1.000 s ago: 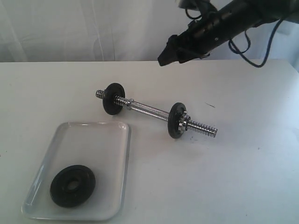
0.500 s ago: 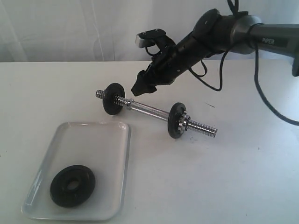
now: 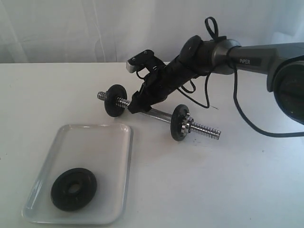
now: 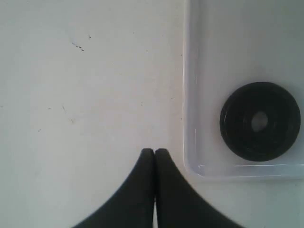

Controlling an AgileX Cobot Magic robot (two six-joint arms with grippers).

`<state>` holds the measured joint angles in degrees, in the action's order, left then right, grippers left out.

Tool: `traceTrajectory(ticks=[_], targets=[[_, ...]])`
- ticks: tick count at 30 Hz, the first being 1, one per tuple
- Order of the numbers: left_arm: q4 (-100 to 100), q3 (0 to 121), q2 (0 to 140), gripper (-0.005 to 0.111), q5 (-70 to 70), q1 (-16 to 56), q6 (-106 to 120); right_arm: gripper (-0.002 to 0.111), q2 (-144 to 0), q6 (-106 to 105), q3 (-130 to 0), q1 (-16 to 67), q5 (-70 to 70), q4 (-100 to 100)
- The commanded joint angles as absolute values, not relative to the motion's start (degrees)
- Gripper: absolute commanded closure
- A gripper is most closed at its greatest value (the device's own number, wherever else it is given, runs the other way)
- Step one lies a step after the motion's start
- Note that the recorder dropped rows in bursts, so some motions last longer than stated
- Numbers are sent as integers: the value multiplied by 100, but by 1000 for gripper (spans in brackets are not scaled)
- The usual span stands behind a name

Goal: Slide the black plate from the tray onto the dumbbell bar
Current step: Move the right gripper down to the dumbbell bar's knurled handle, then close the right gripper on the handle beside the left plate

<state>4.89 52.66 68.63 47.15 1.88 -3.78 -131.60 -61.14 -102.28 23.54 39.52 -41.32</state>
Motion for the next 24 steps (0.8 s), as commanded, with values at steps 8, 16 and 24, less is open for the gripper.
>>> traceTrajectory(ticks=[8, 16, 24], targets=[[553, 5274, 6855, 107, 4826, 177, -364, 42, -13439, -6348, -10277, 2380, 3888, -4151], [553, 5274, 6855, 107, 4840, 177, -364, 46, -13503, -6729, -10277, 2576, 3712, -4140], [553, 5274, 6855, 107, 4880, 177, -364, 47, -13553, -6729, -10277, 2603, 3605, -4015]])
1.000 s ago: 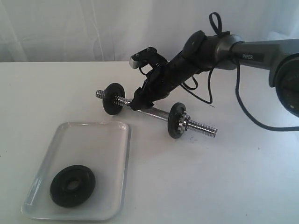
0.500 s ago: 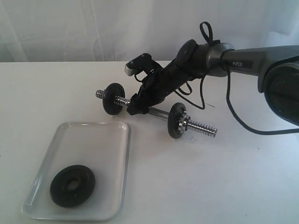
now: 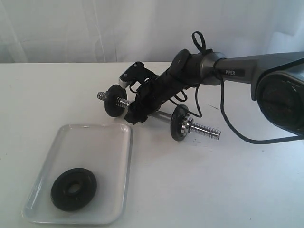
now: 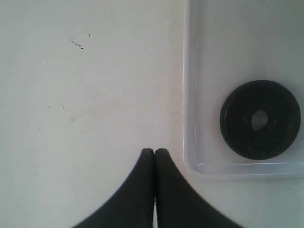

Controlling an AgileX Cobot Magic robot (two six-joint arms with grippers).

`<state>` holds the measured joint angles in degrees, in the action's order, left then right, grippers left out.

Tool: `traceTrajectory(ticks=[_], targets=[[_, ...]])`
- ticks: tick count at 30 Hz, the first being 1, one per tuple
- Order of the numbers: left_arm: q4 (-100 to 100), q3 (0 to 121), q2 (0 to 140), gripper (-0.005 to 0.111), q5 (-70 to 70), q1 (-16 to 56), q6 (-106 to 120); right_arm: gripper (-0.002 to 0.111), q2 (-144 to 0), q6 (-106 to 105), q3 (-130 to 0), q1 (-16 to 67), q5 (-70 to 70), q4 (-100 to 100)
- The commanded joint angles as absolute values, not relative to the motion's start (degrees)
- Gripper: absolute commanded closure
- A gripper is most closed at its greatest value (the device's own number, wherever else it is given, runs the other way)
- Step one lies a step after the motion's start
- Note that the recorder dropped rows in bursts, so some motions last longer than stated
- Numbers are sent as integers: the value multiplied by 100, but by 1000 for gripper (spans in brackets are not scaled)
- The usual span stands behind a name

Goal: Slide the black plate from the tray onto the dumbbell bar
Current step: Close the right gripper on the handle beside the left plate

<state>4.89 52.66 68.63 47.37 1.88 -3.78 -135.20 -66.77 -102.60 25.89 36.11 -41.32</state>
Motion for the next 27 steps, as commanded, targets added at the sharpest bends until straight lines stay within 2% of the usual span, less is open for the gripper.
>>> traceTrajectory(ticks=[1, 12, 15, 20, 27], targets=[[553, 5274, 6855, 107, 4880, 177, -364, 47, -13597, -6729, -10277, 2603, 3605, -3960], [553, 5274, 6855, 107, 4903, 177, -265, 65, -13622, -6729, -10277, 2603, 3595, -3855], [553, 5274, 6855, 107, 4903, 177, -265, 76, -13622, -6729, -10277, 2603, 3595, -3855], [553, 5274, 6855, 107, 4903, 177, -265, 106, -13622, -6729, -10277, 2603, 3582, -3855], [553, 5274, 6855, 107, 4907, 177, -256, 108, -13561, -6729, -10277, 2588, 3558, -3868]])
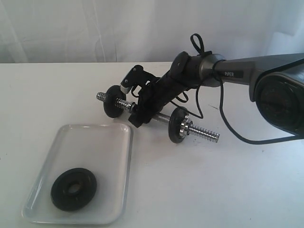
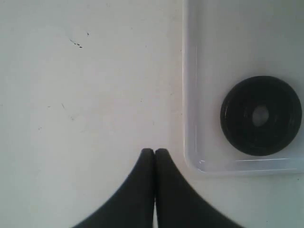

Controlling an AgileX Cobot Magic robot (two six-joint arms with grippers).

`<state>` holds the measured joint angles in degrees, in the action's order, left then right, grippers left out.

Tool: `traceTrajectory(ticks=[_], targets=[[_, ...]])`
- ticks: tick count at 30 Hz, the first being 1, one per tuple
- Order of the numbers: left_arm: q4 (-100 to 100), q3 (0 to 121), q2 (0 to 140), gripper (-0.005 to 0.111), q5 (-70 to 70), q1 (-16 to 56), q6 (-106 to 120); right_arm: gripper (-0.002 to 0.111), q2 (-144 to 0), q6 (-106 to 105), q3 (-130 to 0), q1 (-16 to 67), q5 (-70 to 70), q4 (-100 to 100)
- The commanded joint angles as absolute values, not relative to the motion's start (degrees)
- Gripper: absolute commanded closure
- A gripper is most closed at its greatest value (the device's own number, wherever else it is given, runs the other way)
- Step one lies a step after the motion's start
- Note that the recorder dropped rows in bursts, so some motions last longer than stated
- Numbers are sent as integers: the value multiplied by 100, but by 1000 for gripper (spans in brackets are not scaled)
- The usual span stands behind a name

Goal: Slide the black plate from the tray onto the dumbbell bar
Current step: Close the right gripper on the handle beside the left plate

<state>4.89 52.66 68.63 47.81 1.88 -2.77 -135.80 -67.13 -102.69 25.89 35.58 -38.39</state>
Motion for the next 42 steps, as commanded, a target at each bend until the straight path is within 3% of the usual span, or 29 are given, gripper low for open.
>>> traceTrajectory(ticks=[1, 42], targets=[[553, 5274, 6855, 107, 4907, 177, -256, 108, -13536, -6729, -10277, 2578, 3558, -3900], [539, 5274, 6855, 107, 4945, 177, -256, 108, -13422, -7747, -10277, 2329, 4308, -4808]])
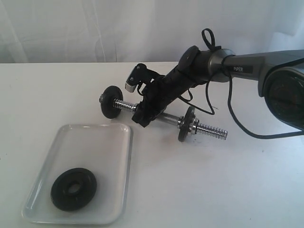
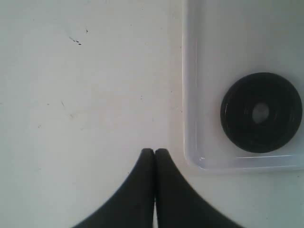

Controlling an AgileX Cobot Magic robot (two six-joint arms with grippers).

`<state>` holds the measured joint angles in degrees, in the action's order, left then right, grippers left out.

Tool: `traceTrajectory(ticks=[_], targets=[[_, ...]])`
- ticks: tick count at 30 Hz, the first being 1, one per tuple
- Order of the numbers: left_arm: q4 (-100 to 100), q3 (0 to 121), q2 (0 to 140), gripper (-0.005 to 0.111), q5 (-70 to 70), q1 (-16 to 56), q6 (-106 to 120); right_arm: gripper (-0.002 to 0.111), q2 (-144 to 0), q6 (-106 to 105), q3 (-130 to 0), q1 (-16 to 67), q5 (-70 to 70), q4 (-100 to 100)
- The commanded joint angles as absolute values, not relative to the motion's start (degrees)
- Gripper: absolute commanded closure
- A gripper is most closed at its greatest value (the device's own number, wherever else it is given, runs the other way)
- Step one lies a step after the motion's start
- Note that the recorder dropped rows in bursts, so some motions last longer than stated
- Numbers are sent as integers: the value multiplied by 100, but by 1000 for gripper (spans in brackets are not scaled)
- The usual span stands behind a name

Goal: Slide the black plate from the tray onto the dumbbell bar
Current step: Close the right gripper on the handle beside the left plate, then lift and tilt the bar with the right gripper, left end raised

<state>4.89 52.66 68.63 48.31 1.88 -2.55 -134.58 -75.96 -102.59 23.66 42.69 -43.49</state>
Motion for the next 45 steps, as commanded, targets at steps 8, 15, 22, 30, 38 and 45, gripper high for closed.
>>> traceTrajectory(ticks=[8, 15, 22, 30, 38, 45], targets=[[539, 5274, 6855, 107, 4945, 177, -256, 108, -13422, -8418, -10277, 2329, 4368, -5537], [539, 5274, 6855, 107, 4945, 177, -256, 108, -13422, -8427, -10277, 2291, 4434, -5594], [539, 5274, 6855, 107, 4945, 177, -256, 108, -13389, -8520, -10277, 2102, 4836, -5774], [528, 5274, 6855, 107, 4946, 177, -115, 108, -13377, -8883, -10277, 1993, 5265, -6016], [528, 5274, 6855, 107, 4935, 177, -115, 108, -13377, -9275, -10277, 1993, 5755, -6191], [528, 5274, 6855, 107, 4935, 177, -115, 108, -13233, -9380, -10277, 1846, 6132, -6204]])
